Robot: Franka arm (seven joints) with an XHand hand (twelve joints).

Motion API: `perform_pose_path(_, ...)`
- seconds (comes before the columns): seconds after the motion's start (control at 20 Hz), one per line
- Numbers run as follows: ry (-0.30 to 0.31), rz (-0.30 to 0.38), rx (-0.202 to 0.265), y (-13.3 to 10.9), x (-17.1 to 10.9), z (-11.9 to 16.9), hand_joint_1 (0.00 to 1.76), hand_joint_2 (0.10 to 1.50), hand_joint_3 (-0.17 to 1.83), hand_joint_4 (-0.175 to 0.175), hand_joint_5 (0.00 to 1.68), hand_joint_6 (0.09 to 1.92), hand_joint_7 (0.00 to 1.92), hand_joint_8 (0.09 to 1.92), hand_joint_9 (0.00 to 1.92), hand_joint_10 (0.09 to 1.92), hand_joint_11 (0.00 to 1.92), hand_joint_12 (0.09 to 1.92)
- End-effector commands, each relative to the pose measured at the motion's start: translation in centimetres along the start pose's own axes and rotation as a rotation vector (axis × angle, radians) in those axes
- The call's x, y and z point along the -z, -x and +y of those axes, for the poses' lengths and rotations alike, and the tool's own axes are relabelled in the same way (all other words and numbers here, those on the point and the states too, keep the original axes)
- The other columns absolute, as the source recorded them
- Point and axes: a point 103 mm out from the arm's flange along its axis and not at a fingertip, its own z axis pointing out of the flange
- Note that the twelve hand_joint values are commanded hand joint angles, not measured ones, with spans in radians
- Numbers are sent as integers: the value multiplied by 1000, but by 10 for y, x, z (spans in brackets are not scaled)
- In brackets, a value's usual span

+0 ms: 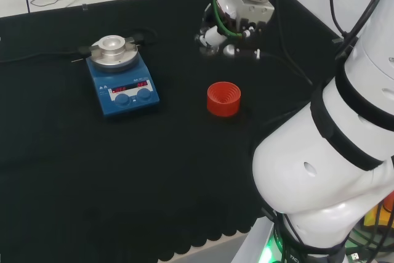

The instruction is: Place the round-bottom flask on the heater.

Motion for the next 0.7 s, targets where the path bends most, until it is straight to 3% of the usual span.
perform_pose_path(0.05, -38, -5, 27, -36, 3, 15, 1096, 685, 690, 175, 1172, 864, 599, 647, 794, 518, 421, 1306)
perform_pose_path(0.7, -64, -3, 100, -118, -1, 82, 1097, 684, 689, 175, 1175, 858, 603, 648, 794, 518, 424, 1304)
